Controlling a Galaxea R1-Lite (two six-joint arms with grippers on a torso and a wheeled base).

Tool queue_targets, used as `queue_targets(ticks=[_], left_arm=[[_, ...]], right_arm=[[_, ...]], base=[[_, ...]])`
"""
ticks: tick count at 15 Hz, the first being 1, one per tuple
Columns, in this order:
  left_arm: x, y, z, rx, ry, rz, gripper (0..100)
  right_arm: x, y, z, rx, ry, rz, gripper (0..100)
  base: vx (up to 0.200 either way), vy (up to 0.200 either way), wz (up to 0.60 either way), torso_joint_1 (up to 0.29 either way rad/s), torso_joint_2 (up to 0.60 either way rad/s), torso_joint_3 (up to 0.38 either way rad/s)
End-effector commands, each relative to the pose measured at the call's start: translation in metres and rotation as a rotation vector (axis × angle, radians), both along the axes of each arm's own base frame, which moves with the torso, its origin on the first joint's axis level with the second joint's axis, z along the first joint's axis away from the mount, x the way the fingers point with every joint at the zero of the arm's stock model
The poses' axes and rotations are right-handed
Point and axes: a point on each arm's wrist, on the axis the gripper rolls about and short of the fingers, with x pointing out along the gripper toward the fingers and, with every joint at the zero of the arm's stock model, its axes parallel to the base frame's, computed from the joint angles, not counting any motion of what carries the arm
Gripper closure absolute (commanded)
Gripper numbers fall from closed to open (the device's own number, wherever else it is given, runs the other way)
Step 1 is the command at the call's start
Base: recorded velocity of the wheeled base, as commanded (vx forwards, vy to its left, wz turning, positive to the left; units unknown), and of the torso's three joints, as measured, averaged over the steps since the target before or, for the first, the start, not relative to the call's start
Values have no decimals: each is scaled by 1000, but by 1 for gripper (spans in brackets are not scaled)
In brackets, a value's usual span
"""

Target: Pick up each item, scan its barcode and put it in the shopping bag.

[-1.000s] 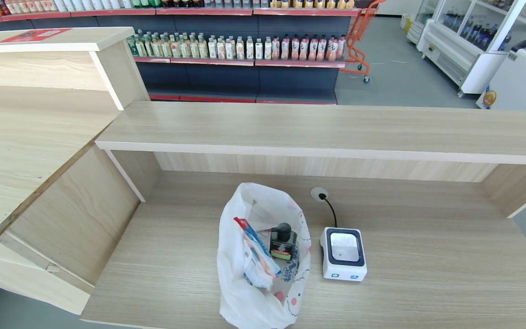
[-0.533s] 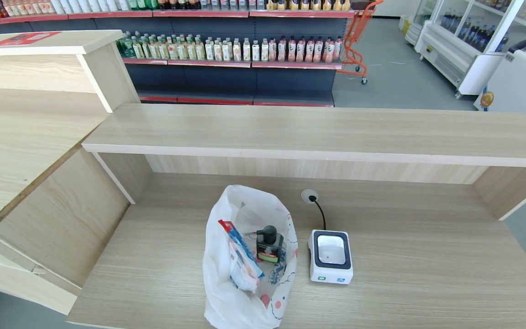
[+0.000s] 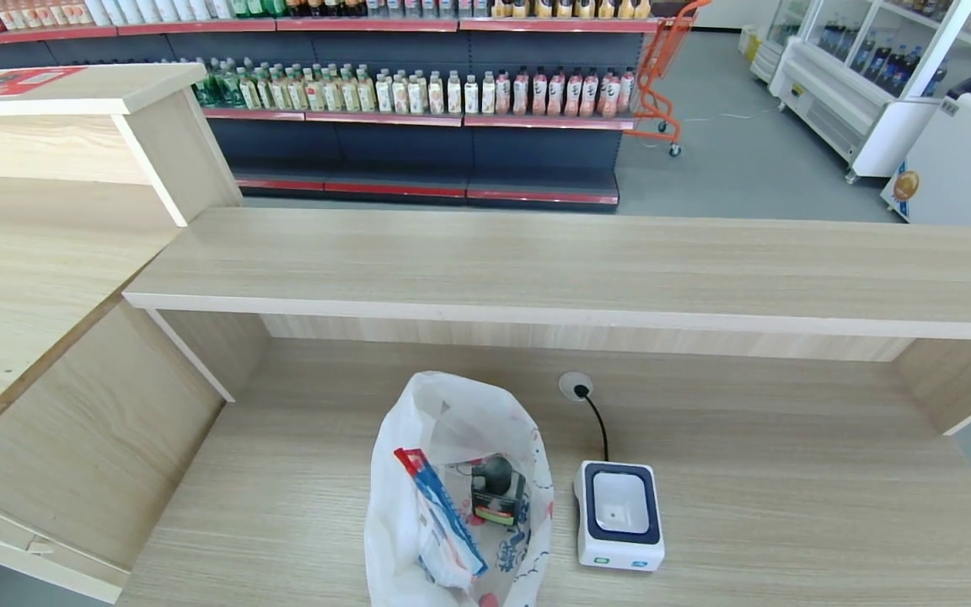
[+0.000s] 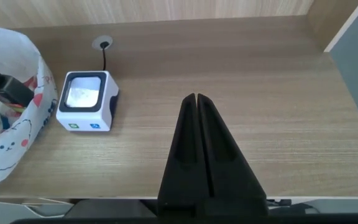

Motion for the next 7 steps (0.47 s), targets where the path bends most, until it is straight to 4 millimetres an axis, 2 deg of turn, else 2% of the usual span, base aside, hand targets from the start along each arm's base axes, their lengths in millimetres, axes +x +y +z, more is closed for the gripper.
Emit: queue_targets(ticks=[1, 7], left_arm=[[0, 0, 0, 0, 2, -1, 0], [0, 0, 0, 0, 2, 0, 0]], right_arm=[[0, 0, 0, 0, 3, -1, 100], [0, 0, 0, 0, 4, -1, 100]], base=[[0, 0, 0, 0, 0, 0], [0, 0, 0, 0, 0, 0]])
